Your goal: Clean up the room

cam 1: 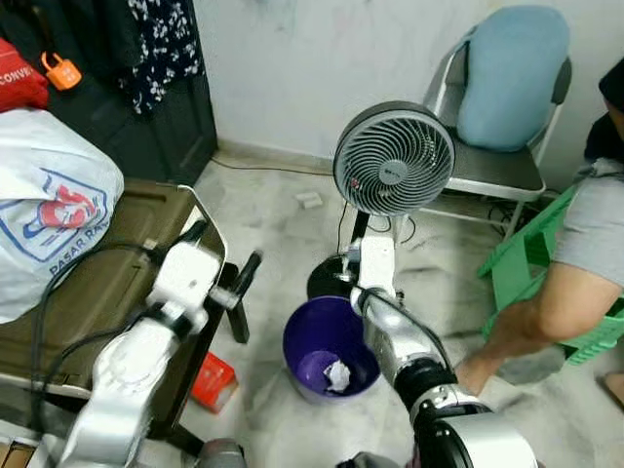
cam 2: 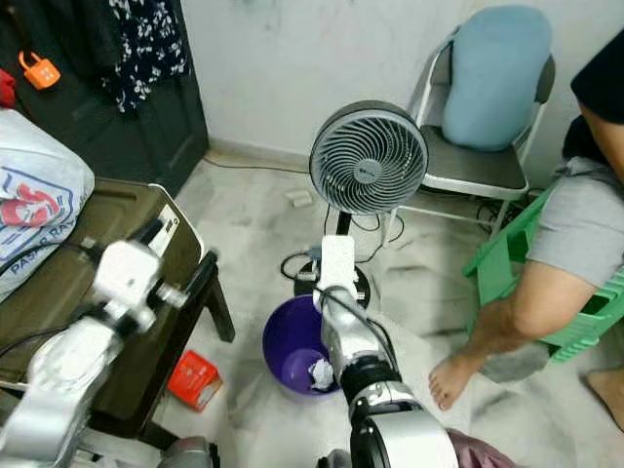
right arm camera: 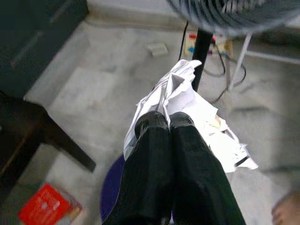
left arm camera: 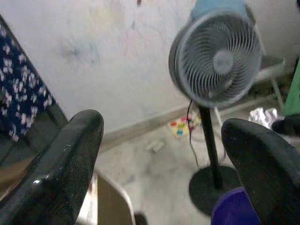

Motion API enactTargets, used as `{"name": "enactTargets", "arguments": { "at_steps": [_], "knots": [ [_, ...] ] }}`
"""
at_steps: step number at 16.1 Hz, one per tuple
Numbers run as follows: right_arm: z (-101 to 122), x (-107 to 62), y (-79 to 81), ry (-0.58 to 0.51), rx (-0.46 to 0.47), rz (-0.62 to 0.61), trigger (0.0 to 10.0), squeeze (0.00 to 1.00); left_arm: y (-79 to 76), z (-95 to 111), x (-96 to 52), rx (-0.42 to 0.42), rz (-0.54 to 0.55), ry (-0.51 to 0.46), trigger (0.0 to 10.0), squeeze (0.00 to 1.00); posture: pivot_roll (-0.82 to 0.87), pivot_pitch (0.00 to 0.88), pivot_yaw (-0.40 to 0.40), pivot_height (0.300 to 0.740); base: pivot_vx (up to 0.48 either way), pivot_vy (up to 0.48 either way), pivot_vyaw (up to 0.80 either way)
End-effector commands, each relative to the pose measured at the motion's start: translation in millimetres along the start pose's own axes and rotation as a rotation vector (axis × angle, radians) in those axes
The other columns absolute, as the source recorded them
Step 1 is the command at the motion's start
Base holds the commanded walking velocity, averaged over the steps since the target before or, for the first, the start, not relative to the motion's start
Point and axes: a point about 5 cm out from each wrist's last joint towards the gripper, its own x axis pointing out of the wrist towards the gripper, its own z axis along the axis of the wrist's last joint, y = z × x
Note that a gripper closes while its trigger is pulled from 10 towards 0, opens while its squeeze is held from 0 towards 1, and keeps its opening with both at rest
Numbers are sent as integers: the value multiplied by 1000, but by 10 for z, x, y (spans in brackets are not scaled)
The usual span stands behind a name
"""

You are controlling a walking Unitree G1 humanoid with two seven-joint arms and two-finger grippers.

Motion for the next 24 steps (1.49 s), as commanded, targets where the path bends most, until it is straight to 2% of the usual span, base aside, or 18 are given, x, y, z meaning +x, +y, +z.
{"name": "enactTargets", "arguments": {
  "at_steps": [1,5,7,9,13,15,18,22,23,24],
  "knots": [
    [6,1,31,-8,-14,-14,10000,0,-14,58,-40,-6,-30,-10,10000,0,249,121,-25,740,0,0,0],
    [-210,-43,-51,57,-9,-109,10000,0,-166,167,-151,-42,-130,4,10000,0,275,169,45,740,0,0,0],
    [-200,-39,-85,51,-7,-147,10000,0,-262,266,-131,-66,-183,-11,10000,0,275,199,79,740,0,0,0],
    [-182,-31,-134,48,11,-181,10000,0,-288,313,-165,-78,-197,-10,10000,0,285,219,101,740,0,0,0],
    [-54,3,-348,-10,-46,-262,10000,0,-153,325,-215,-46,-186,31,10000,0,304,252,124,740,0,0,0],
    [7,21,-431,-27,-17,-283,10000,0,-127,325,-236,-42,-186,44,10000,0,308,262,129,740,0,0,0],
    [11,24,-401,-33,4,-266,10000,0,-189,330,-254,-45,-200,51,10000,0,309,266,129,740,0,0,0],
    [47,31,-305,-59,35,-217,10000,0,-174,313,-270,-45,-194,64,10000,0,312,268,130,740,0,0,0],
    [52,33,-296,-61,41,-208,10000,859,-170,309,-270,-44,-194,65,10000,0,312,266,130,740,0,0,0],
    [58,35,-288,-65,46,-201,10000,1000,-166,308,-269,-43,-192,66,10000,0,311,266,130,740,0,0,0]
  ]
}}
